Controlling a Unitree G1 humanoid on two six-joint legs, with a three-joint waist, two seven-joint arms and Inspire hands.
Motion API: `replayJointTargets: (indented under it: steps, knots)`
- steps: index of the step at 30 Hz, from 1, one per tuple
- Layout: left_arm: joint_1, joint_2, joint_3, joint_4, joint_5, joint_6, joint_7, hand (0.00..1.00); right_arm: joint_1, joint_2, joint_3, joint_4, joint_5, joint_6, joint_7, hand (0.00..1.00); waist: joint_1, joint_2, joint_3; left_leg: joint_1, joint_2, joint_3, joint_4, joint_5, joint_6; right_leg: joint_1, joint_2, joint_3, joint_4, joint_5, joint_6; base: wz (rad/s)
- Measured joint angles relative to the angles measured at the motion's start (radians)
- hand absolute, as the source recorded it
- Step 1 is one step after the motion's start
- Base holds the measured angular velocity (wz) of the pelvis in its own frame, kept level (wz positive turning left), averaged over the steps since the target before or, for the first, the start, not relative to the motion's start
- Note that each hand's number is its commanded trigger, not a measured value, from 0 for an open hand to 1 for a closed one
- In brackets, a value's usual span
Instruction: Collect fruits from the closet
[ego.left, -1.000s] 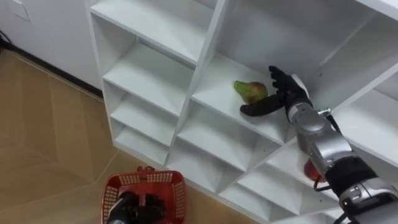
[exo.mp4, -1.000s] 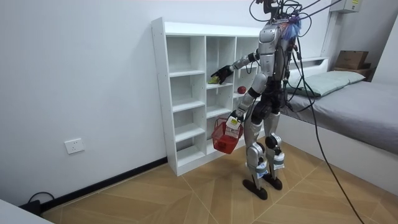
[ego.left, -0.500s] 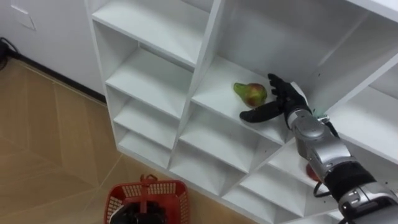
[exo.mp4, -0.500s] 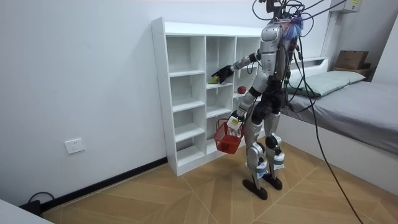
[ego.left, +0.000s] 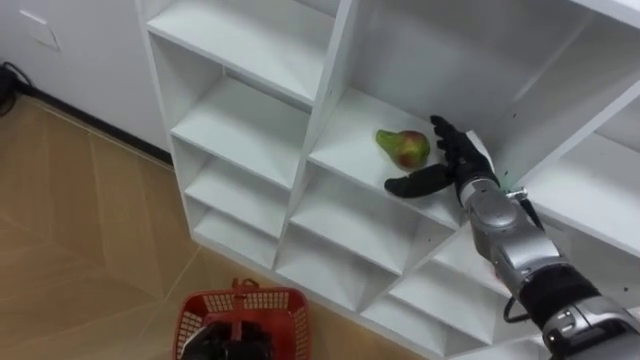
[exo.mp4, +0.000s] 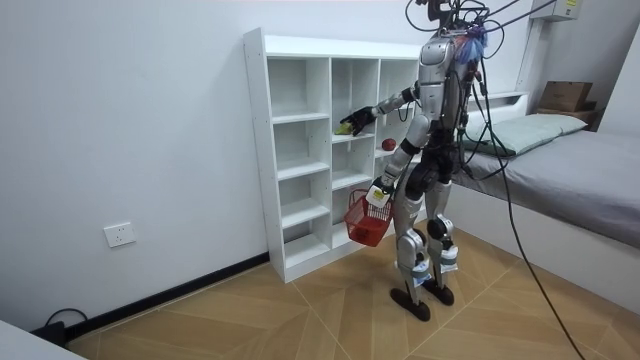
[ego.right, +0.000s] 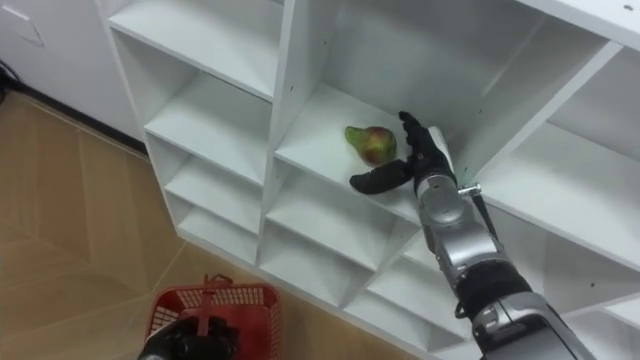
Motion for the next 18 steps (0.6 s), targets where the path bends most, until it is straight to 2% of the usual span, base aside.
replayJointTargets:
  steps: [5, 9, 18]
  knots:
    - [-0.001, -0.001, -0.025, 0.001, -0.001, 0.0, -0.002, 1.0, 0.0, 0.003, 0.009, 0.005, -0.021, -0.014, -0.013, 0.0, 0.001, 0.007, 0.0036, 0.0, 0.0, 0.0, 0.0, 0.0, 0.0, -0.001, 0.0, 0.0, 0.0, 0.0, 0.0, 0.0]
    - [-0.008, -0.004, -0.035, 0.005, 0.0, 0.0, -0.004, 1.0, -0.013, 0.025, 0.001, 0.004, -0.055, -0.018, -0.037, 0.0, -0.003, 0.01, 0.0014, -0.019, 0.0, 0.002, 0.0, 0.004, -0.003, -0.021, 0.0, 0.001, 0.003, 0.0, 0.0, -0.03]
    - [-0.026, -0.026, -0.036, 0.021, 0.004, -0.003, -0.009, 1.0, -0.02, 0.027, 0.001, -0.025, -0.073, -0.015, -0.057, 0.0, 0.0, 0.016, 0.0029, -0.044, 0.007, 0.013, -0.003, 0.009, -0.008, -0.056, 0.0, -0.001, 0.017, 0.0, 0.0, -0.03]
